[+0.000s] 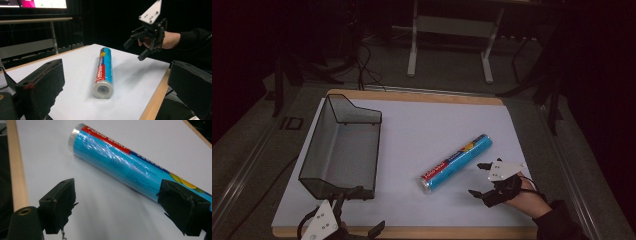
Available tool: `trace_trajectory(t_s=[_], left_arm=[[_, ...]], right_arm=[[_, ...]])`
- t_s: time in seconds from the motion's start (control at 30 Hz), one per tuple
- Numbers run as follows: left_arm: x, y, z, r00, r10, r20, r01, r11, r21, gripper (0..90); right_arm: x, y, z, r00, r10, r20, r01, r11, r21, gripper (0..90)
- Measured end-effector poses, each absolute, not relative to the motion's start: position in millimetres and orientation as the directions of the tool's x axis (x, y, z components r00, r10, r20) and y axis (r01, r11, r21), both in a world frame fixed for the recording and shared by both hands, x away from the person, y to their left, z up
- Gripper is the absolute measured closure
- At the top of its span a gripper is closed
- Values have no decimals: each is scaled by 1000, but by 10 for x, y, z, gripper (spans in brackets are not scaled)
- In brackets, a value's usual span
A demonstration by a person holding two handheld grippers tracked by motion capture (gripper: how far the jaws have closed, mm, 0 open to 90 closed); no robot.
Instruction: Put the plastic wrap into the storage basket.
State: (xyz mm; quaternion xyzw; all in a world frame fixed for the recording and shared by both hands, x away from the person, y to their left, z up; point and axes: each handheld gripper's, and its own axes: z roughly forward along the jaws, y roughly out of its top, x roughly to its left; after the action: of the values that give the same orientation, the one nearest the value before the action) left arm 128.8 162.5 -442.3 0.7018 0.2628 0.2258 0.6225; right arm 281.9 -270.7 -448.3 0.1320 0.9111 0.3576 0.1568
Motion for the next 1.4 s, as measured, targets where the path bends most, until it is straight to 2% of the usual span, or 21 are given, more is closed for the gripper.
trace_trajectory(t_s=[0.1, 0.27, 0.43, 0.6, 0.7, 0.73, 0.87, 0.97, 1.0, 1.03, 1.1, 1.13, 1.17, 1.23, 1.27, 1.3, 1.4], left_arm=[[1288, 1621, -4425, 762, 648, -9, 88, -89, 992, 15], [1299, 1619, -4430, 766, 643, -12, 94, -93, 991, 15], [1307, 1617, -4432, 771, 637, -16, 99, -94, 991, 15], [1306, 1617, -4433, 775, 632, -16, 99, -96, 990, 15], [1309, 1618, -4434, 777, 630, -18, 100, -96, 990, 15], [1315, 1618, -4437, 780, 626, -22, 105, -97, 990, 15], [1317, 1618, -4437, 782, 623, -22, 107, -98, 989, 15], [1321, 1621, -4439, 785, 619, -27, 111, -96, 989, 15], [1321, 1621, -4439, 785, 619, -27, 111, -96, 989, 15], [1323, 1622, -4439, 785, 618, -28, 112, -98, 989, 15], [1326, 1622, -4441, 786, 617, -28, 112, -99, 989, 15], [1326, 1622, -4440, 786, 617, -27, 113, -100, 989, 15], [1326, 1622, -4441, 787, 616, -28, 113, -100, 989, 15], [1327, 1624, -4441, 788, 615, -29, 114, -100, 988, 15], [1333, 1623, -4443, 790, 612, -31, 117, -101, 988, 15], [1334, 1621, -4444, 791, 611, -32, 118, -101, 988, 15], [1336, 1619, -4446, 792, 610, -33, 119, -101, 988, 15]], right_arm=[[2898, -2698, -4490, -909, 351, -223, 121, 738, 664, 148], [3038, -2647, -4509, -916, 302, -264, 108, 820, 563, 139], [3156, -2529, -4543, -931, 272, -244, 120, 858, 500, 105], [3229, -2413, -4588, -929, 236, -285, 100, 902, 420, 119], [3247, -2362, -4593, -926, 198, -320, 67, 923, 379, 117], [3264, -2289, -4598, -902, 136, -410, 4, 952, 306, 116], [3295, -2228, -4597, -895, 117, -431, -8, 961, 276, 119], [3402, -2080, -4597, -894, 34, -447, -60, 979, 196, 139], [3402, -2080, -4597, -894, 34, -447, -60, 979, 196, 139], [3444, -2016, -4609, -891, -12, -454, -87, 986, 145, 139], [3465, -1979, -4622, -894, -28, -447, -91, 989, 120, 139], [3479, -1901, -4673, -880, -90, -467, -127, 991, 49, 137], [3479, -1901, -4673, -880, -90, -467, -127, 991, 49, 137], [3475, -1824, -4735, -860, -157, -485, -166, 986, -24, 138], [3469, -1756, -4803, -828, -245, -505, -215, 970, -117, 138], [3470, -1722, -4841, -805, -289, -518, -242, 957, -157, 138], [3478, -1660, -4918, -778, -363, -512, -289, 931, -221, 143]])
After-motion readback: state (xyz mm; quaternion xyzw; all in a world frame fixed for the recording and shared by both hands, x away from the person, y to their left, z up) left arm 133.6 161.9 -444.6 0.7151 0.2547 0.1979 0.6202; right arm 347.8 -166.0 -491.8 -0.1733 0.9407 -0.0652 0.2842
